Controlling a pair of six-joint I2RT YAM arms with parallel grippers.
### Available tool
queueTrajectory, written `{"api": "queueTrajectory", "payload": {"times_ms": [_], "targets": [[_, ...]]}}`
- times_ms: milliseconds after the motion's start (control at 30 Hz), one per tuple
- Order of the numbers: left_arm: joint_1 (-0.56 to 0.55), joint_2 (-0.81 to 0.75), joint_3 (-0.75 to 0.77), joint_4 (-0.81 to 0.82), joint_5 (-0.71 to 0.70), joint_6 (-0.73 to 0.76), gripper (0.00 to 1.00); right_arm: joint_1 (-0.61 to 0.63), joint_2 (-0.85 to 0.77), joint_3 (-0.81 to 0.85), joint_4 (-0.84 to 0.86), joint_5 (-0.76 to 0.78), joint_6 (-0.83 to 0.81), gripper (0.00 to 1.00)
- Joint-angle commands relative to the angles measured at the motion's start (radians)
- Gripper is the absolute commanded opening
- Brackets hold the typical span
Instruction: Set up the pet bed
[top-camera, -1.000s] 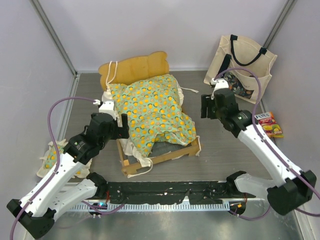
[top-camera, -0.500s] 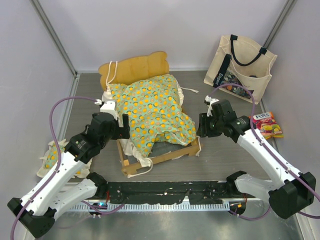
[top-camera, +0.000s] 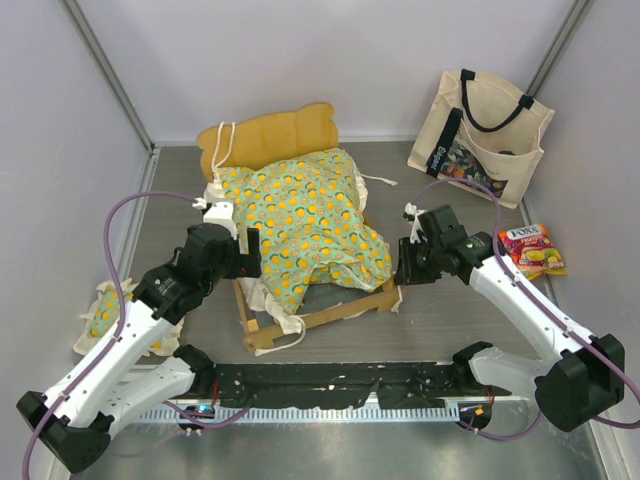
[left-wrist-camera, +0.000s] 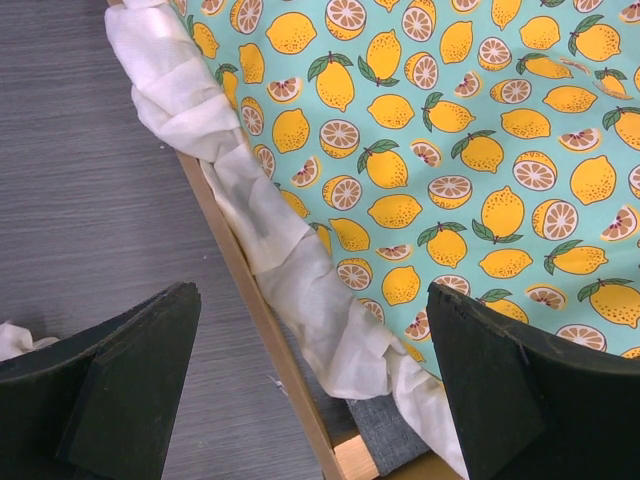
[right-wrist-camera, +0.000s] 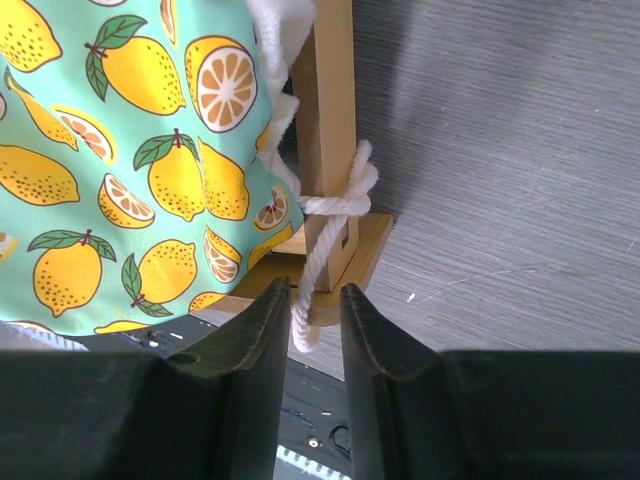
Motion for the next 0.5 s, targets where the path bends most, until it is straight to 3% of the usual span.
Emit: {"api": "queueTrajectory", "payload": {"times_ms": [0,133,300,467], "targets": [[0.007,0.002,0.011,0.022,0.014,0.012,1.00,0.005,0.008,0.000,0.003,-0.027,-0.011,0.30],[0.007,0.005,0.007,0.022,0.016,0.013,1.00,0.007,0.014,-0.003,0.007,-0.027,-0.013,0.22],[0.007,0.002,0.002,0.019,0.014,0.013,1.00,0.007,0.020,0.006,0.006,0.019,0.001,0.01],[0.007,-0.005,0.002,0.010,0.008,0.018,1.00,0.007,0.014,0.065,-0.031,0.129,0.027,0.01]]}}
